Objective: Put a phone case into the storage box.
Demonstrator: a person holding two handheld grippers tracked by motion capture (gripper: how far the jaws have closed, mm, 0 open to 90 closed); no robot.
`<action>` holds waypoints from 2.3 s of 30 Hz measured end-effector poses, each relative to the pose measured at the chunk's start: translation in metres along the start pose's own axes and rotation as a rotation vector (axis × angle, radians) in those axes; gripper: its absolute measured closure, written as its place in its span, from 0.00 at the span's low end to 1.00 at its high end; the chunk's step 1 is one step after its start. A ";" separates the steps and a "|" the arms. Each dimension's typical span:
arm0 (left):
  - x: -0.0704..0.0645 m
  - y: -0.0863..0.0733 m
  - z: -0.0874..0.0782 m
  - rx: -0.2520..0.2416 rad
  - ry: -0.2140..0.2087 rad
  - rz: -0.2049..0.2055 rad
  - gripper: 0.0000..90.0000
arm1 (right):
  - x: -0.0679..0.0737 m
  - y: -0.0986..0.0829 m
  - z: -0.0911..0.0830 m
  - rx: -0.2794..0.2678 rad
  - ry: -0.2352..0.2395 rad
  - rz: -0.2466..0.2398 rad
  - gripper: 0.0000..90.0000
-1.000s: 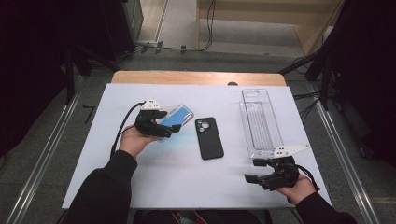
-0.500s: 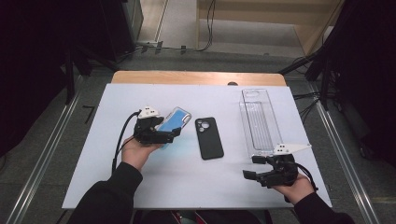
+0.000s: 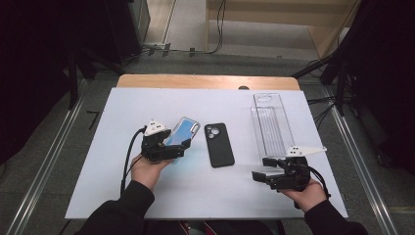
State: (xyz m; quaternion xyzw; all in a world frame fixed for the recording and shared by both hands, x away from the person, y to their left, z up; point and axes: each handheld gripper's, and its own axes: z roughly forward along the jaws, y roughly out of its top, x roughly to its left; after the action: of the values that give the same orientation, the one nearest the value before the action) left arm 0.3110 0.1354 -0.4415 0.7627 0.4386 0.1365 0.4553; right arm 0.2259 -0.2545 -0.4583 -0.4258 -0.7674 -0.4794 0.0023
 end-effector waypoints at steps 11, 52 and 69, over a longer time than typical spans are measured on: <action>-0.010 -0.010 -0.005 -0.039 0.029 -0.023 0.19 | 0.012 0.014 0.009 0.009 -0.035 -0.025 0.22; -0.070 -0.052 0.009 -0.235 0.077 0.039 0.19 | 0.027 0.067 0.050 -0.040 -0.044 0.089 0.25; -0.075 -0.058 0.013 -0.275 0.068 -0.008 0.19 | 0.031 0.080 0.074 -0.049 -0.009 0.136 0.27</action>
State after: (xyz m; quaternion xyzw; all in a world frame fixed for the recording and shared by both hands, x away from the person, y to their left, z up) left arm 0.2439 0.0796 -0.4818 0.6864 0.4337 0.2191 0.5410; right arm 0.2887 -0.1656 -0.4269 -0.4789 -0.7247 -0.4950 0.0209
